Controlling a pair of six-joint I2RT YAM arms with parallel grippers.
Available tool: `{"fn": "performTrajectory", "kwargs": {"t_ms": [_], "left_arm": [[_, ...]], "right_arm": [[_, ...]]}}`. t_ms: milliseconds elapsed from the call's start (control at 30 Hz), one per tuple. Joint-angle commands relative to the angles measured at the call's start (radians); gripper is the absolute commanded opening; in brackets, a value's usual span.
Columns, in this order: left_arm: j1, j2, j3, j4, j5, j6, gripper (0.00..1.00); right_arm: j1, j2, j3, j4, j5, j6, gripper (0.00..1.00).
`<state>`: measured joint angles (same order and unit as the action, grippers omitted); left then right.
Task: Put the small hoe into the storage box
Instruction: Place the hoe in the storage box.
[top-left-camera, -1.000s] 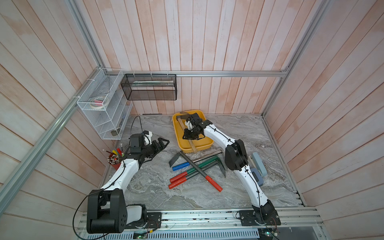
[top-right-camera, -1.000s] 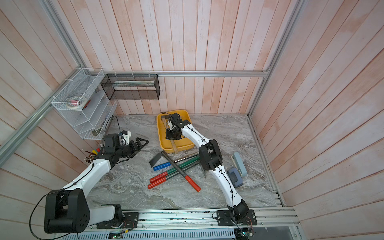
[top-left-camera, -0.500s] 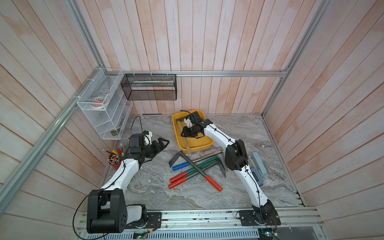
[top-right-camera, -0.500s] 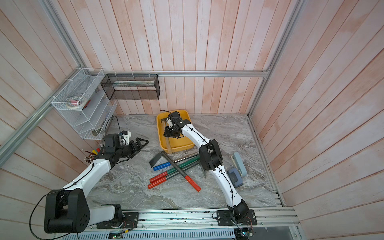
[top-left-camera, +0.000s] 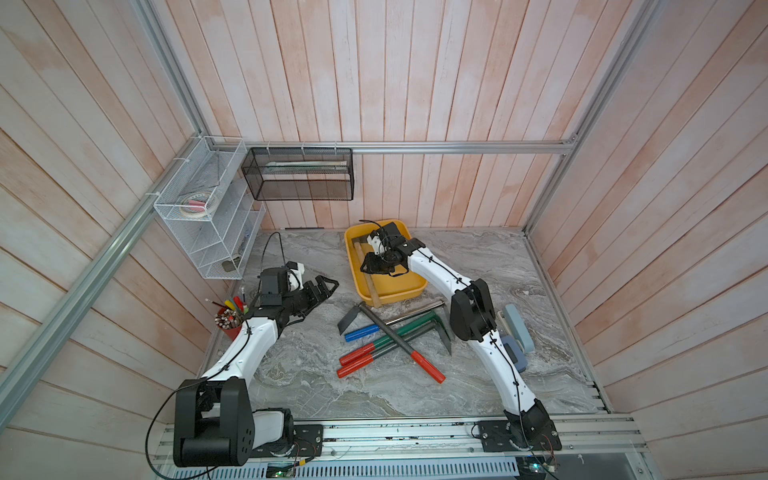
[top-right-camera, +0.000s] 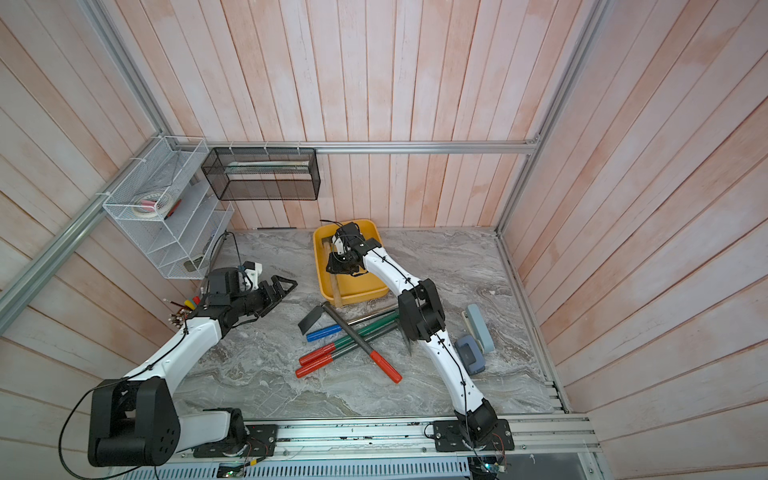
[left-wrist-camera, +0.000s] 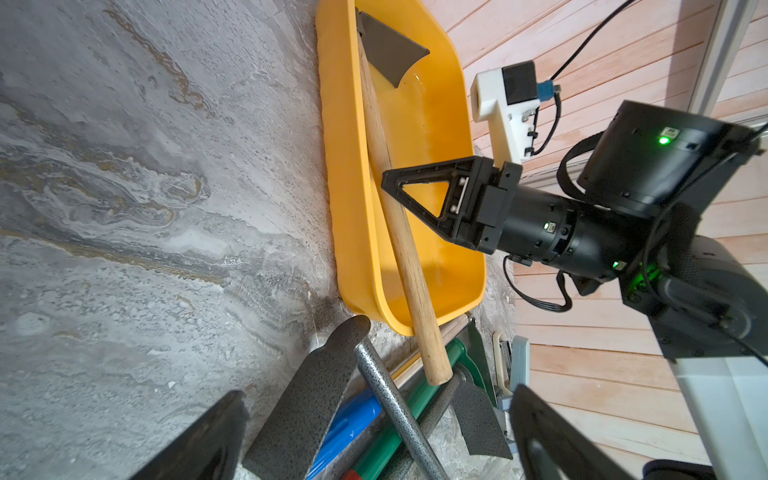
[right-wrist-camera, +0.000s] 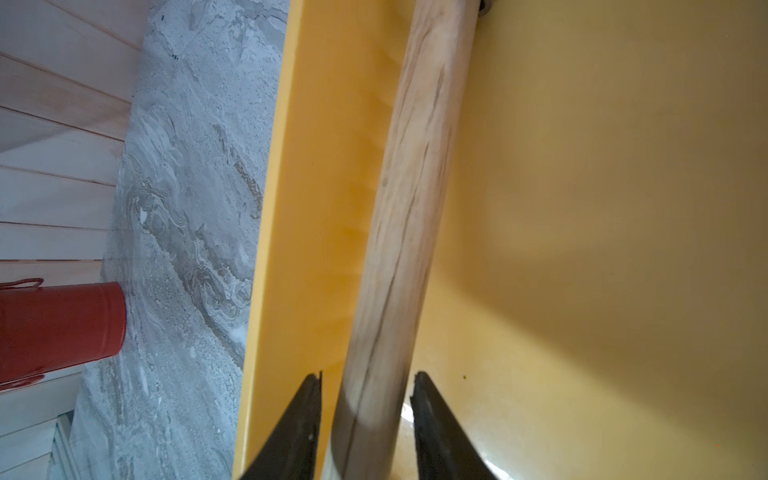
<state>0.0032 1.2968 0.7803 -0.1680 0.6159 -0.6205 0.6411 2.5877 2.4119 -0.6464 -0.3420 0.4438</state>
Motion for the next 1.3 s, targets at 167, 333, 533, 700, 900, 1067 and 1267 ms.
{"fn": "performTrajectory", "kwargs": {"t_ms": [167,333,533,700,900,1067,1267], "left_arm": [[-0.007,-0.013,-0.023,0.030,0.001,0.030,1.00],[-0.008,-0.030,-0.030,0.039,-0.011,0.035,1.00],[-0.012,-0.026,-0.030,0.039,-0.011,0.038,1.00],[-0.013,-0.053,-0.034,0.042,-0.038,0.045,1.00],[-0.016,-0.058,-0.033,0.042,-0.047,0.047,1.00],[-0.021,-0.058,-0.033,0.047,-0.042,0.047,1.00],[-0.035,-0.059,-0.030,0.049,-0.033,0.057,1.00]], "right_arm": [[0.013,-0.113,-0.111,0.042,0.094,-0.084,0.44],[0.026,-0.154,-0.154,0.049,0.155,-0.134,0.49],[0.029,-0.222,-0.241,0.106,0.193,-0.148,0.67],[0.031,-0.307,-0.373,0.204,0.228,-0.152,0.87],[0.040,-0.386,-0.479,0.259,0.335,-0.154,0.98],[0.057,-0.492,-0.638,0.378,0.449,-0.160,0.98],[0.061,-0.616,-0.777,0.441,0.454,-0.159,0.98]]}}
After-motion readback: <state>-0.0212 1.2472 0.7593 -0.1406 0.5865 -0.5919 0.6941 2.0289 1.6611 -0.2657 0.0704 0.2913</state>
